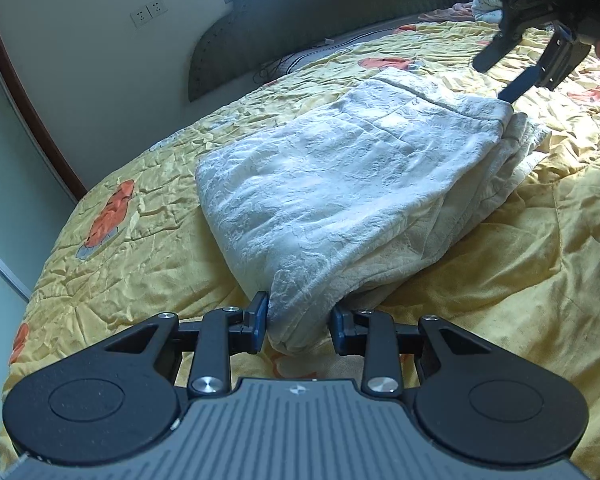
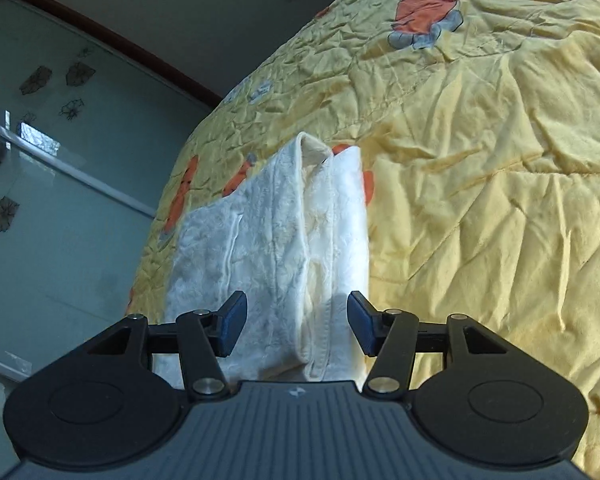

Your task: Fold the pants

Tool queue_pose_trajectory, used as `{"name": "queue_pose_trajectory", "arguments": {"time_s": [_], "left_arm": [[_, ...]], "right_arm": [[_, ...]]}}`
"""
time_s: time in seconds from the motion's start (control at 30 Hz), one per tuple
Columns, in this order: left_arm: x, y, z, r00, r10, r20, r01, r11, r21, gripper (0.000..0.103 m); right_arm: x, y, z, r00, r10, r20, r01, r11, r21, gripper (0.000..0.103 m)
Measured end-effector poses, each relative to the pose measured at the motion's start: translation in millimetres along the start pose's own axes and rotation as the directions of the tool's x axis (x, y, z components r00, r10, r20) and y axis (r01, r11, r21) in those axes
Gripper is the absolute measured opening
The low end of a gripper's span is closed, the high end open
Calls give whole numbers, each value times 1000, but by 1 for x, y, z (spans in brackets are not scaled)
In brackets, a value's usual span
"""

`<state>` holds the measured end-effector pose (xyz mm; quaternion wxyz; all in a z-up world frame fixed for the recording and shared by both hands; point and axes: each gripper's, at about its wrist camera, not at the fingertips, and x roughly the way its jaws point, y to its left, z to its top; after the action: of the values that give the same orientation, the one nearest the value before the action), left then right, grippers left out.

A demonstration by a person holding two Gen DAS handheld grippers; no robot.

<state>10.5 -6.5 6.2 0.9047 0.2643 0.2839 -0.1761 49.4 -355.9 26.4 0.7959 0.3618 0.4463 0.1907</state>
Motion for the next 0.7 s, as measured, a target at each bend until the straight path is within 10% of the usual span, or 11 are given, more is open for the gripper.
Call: {"name": "queue_pose_trajectory", "arguments": {"time_s": [0.4,0.7], "left_arm": [[1,2,1,1000,-11,-11,11,999,-34,31],[1,3,2,1000,-11,-15,10,999,-36,31]], "right_arm": [[19,15,-8,996,-72,-52,66,991,-117,53],[25,22,-8,984,-170,-54,151,955,-255,28]]}}
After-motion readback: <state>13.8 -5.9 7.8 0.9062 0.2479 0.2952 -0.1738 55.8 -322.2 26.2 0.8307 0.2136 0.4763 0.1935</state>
